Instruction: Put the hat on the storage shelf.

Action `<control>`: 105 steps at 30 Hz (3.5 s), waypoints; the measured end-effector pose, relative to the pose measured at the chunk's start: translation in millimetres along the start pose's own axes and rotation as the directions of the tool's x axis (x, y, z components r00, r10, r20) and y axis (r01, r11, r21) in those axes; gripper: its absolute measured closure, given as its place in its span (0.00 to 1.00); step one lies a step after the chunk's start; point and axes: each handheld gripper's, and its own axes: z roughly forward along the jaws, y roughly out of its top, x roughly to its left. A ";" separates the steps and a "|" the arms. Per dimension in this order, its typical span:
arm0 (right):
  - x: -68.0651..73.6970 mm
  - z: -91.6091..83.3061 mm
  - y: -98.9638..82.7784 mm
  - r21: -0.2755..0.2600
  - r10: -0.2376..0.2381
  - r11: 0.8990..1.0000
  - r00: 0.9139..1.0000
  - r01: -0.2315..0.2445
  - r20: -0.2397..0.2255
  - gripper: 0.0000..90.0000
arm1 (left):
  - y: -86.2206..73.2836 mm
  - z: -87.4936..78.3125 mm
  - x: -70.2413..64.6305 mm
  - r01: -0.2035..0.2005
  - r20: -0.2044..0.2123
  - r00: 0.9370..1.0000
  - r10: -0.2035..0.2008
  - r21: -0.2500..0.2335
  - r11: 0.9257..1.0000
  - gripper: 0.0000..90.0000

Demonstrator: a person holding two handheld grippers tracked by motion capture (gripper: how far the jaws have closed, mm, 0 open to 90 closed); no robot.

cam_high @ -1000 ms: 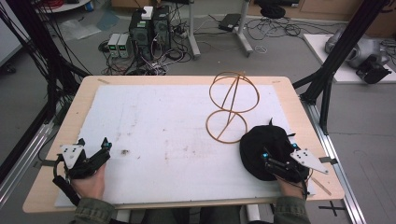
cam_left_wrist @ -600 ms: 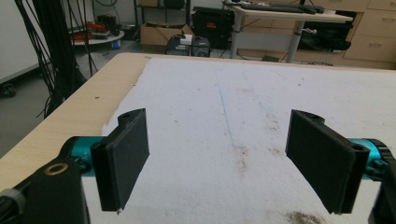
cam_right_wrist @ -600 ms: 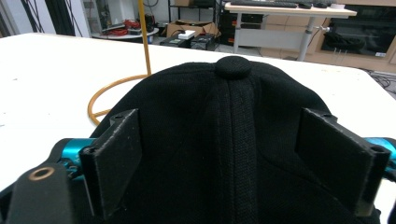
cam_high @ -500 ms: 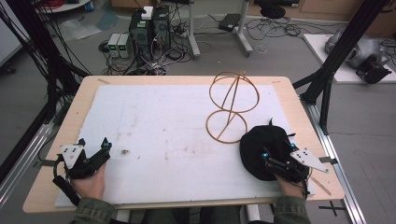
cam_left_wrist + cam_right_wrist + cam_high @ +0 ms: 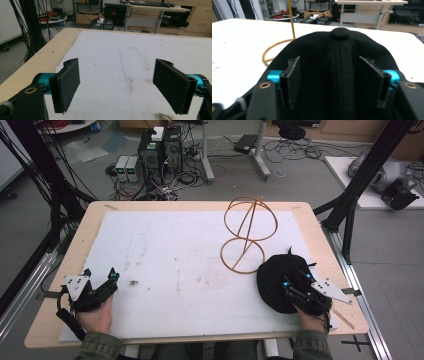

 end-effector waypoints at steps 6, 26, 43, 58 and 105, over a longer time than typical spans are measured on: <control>-0.2 -1.6 0.8 0.022 0.001 1.000 1.000 -0.001 0.004 0.63 | -0.5 0.0 0.9 0.011 -0.008 1.000 -0.011 0.002 1.000 0.25; -0.3 -5.7 8.2 0.076 0.005 0.997 1.000 -0.007 0.026 0.95 | -0.4 -0.3 1.7 0.021 -0.014 1.000 -0.021 -0.001 1.000 0.26; 4.0 -9.7 13.6 0.019 0.009 1.000 0.997 -0.010 0.071 0.95 | -0.4 -0.1 1.8 0.020 -0.011 1.000 -0.020 0.006 1.000 0.26; 9.9 -15.0 30.0 -0.092 0.029 0.996 0.995 -0.019 0.099 0.95 | -0.3 0.9 0.9 0.016 -0.001 1.000 -0.016 0.005 1.000 0.26; 23.4 -17.8 156.8 -0.333 -0.038 0.934 0.966 0.125 0.256 0.95 | 4.3 0.3 -2.7 0.013 0.065 0.998 -0.014 0.003 1.000 0.26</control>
